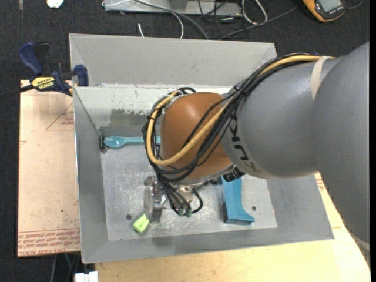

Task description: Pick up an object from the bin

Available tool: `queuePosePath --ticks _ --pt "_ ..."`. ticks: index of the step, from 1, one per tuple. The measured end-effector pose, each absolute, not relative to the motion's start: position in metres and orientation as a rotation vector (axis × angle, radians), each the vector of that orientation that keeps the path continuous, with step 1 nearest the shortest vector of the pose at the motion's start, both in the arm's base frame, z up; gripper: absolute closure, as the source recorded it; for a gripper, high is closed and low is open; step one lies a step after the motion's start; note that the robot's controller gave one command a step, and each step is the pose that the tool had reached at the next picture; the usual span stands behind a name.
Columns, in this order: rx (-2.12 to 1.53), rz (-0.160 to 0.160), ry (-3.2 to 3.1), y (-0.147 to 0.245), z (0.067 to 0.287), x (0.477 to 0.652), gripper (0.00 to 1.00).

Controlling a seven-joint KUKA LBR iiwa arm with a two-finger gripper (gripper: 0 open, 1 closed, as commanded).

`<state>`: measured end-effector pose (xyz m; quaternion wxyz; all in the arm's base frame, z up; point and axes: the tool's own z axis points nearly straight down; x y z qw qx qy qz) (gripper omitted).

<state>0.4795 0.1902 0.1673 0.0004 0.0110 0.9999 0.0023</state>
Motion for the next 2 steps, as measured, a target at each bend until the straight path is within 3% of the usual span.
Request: queuePosePath --ticks 1,2 --pt "0.035 0.007 3.141 0.190 0.167 0.479 1.00" --pt "0.193 0.010 3.134 0.197 0.125 0.481 1.00"
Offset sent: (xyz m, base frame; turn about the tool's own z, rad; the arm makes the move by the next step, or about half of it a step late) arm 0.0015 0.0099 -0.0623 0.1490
